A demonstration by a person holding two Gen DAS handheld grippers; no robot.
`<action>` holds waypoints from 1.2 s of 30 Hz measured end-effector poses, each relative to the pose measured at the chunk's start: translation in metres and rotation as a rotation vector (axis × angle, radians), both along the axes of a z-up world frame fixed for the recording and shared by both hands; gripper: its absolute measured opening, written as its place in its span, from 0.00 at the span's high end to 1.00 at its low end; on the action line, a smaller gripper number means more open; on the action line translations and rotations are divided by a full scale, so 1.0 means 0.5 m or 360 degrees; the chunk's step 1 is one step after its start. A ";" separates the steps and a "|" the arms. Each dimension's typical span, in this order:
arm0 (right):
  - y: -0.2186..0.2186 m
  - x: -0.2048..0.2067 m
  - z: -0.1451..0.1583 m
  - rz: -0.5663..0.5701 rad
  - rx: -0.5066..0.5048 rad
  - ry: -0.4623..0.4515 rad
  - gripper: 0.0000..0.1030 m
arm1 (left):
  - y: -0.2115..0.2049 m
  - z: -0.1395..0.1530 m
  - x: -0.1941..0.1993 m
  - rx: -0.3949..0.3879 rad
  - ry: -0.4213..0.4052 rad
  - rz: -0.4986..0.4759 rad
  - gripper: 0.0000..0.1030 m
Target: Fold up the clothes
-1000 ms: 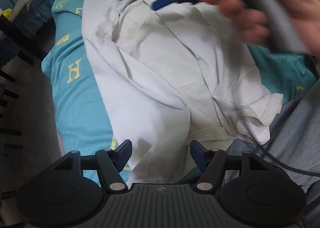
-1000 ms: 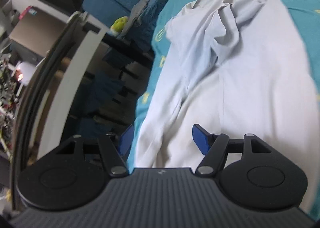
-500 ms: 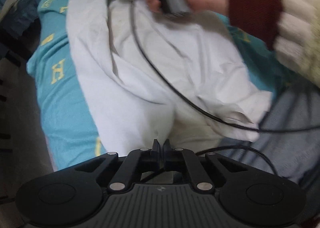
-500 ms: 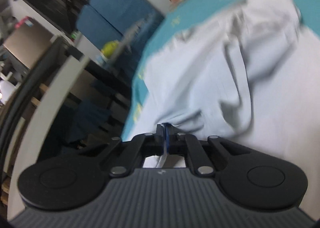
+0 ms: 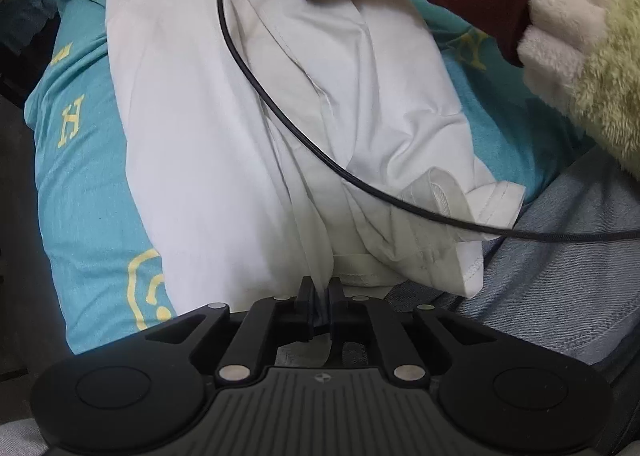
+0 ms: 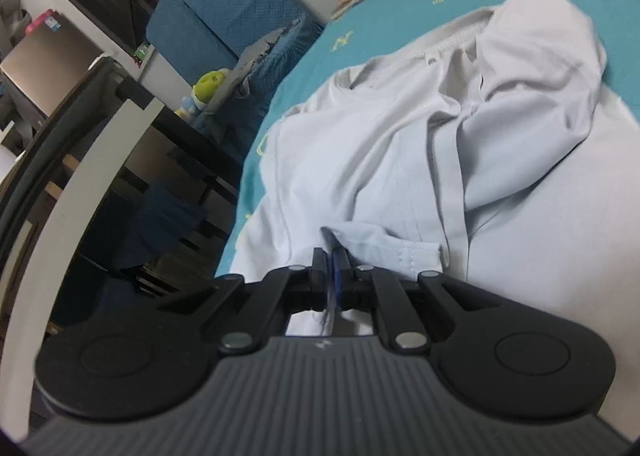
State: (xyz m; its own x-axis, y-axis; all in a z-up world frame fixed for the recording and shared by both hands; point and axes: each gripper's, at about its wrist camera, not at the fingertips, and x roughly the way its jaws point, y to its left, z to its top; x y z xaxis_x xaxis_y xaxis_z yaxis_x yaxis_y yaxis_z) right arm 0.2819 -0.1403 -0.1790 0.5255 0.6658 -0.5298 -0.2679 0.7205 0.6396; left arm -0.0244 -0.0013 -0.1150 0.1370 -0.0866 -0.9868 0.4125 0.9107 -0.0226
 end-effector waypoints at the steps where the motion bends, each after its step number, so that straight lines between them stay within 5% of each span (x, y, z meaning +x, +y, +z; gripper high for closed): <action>1: 0.000 -0.008 0.009 0.0011 -0.0019 -0.0007 0.92 | 0.003 0.007 -0.006 -0.0023 -0.0012 0.0008 0.80; 5: -0.007 -0.055 0.055 0.0074 -0.0123 -0.0022 0.86 | 0.020 0.044 -0.039 -0.0108 -0.0100 0.0042 0.56; 9: -0.032 -0.131 0.116 0.0110 -0.0215 -0.0105 0.34 | 0.040 0.086 -0.067 -0.0193 -0.0217 0.0096 0.47; 15: -0.077 -0.275 0.200 0.0137 -0.0429 -0.0226 0.34 | 0.067 0.132 -0.062 -0.0320 -0.0409 0.0239 0.41; 21: -0.149 -0.440 0.231 0.0204 -0.0486 -0.0210 0.34 | 0.084 0.129 -0.069 -0.0319 -0.0509 0.0325 0.39; 28: -0.133 -0.607 0.210 0.0552 -0.0677 -0.0067 0.35 | 0.120 0.124 -0.072 -0.0338 -0.0558 0.0424 0.37; 34: -0.074 -0.650 0.195 0.0758 -0.0887 -0.0052 0.36 | 0.132 0.125 -0.073 -0.0351 -0.0575 0.0465 0.35; 36: -0.056 -0.659 0.184 0.0824 -0.0932 -0.0050 0.46 | 0.134 0.125 -0.074 -0.0360 -0.0574 0.0477 0.34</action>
